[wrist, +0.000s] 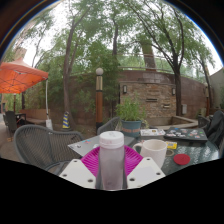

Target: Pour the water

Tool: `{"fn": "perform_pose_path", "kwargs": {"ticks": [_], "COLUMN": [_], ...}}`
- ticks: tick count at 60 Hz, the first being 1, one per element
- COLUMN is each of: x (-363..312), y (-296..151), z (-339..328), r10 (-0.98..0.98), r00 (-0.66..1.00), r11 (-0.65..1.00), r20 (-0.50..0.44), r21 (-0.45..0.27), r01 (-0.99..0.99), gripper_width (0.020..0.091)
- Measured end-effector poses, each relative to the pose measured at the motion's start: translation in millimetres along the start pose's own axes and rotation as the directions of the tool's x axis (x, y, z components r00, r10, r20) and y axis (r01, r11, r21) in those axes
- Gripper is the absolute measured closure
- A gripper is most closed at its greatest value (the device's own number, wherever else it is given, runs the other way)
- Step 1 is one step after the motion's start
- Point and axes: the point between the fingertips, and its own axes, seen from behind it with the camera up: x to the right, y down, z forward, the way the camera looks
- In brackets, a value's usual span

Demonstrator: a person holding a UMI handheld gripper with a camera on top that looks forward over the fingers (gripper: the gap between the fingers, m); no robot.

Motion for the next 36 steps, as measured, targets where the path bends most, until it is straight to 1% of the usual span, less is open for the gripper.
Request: {"fn": "perform_pose_path", "kwargs": {"ticks": [5,7,8,10,12,14,16,19,20,22,25,26,27,30,31,33,34,35,36], "x": [-8.0,-1.1,2.6,5.3,8.3,5.6,11.1,24.6,14.3,28.0,36.7,24.8,27.7,31.0,40.8,45.1,47.9,37.9,40.4], "y": [-32.2,-49.9,-56.2,-71.0,-82.6,-87.4,-93.2,-96.5,-94.1,-92.0,-90.4,-102.0,-98.2,-95.3,-85.1,-83.5,-91.6,-91.9,-91.8], "z": [3.2,5.1,7.0,11.3,15.4,28.2,32.7,41.4,44.3,42.6,41.7,37.3,51.2,48.4,48.5,45.7,30.4,51.9,49.9], "r10": [0.144,0.246,0.309,0.452,0.598,0.722,0.842,0.953,0.973,0.98,0.945,0.922,0.911,0.856,0.835,0.795,0.771,0.767,0.755], "r00": [0.987,0.966,0.945,0.879,0.779,0.661,0.492,0.208,0.115,-0.066,-0.29,-0.367,-0.396,-0.511,-0.545,-0.604,-0.636,-0.641,-0.654], "r11": [0.989,0.967,0.949,0.888,0.795,0.683,0.526,0.258,0.164,0.0,-0.21,-0.291,-0.326,-0.441,-0.462,-0.523,-0.559,-0.576,-0.588], "r20": [0.068,0.086,0.109,0.15,0.191,0.204,0.222,0.221,0.201,0.19,0.154,0.124,0.11,0.073,0.072,0.053,0.038,0.033,0.034], "r21": [0.031,0.041,0.039,0.021,-0.019,-0.058,-0.127,-0.233,-0.251,-0.324,-0.397,-0.405,-0.393,-0.413,-0.444,-0.444,-0.439,-0.408,-0.406], "r01": [-0.146,-0.25,-0.314,-0.46,-0.606,-0.728,-0.841,-0.938,-0.954,-0.946,-0.894,-0.867,-0.86,-0.797,-0.767,-0.728,-0.704,-0.709,-0.7], "gripper_width": [0.0798,0.0798,0.0799,0.0799,0.08,0.08,0.0801,0.0802,0.0802,0.0802,0.0803,0.0801,0.08,0.0801,0.0802,0.0802,0.0801,0.0801,0.0801]}}
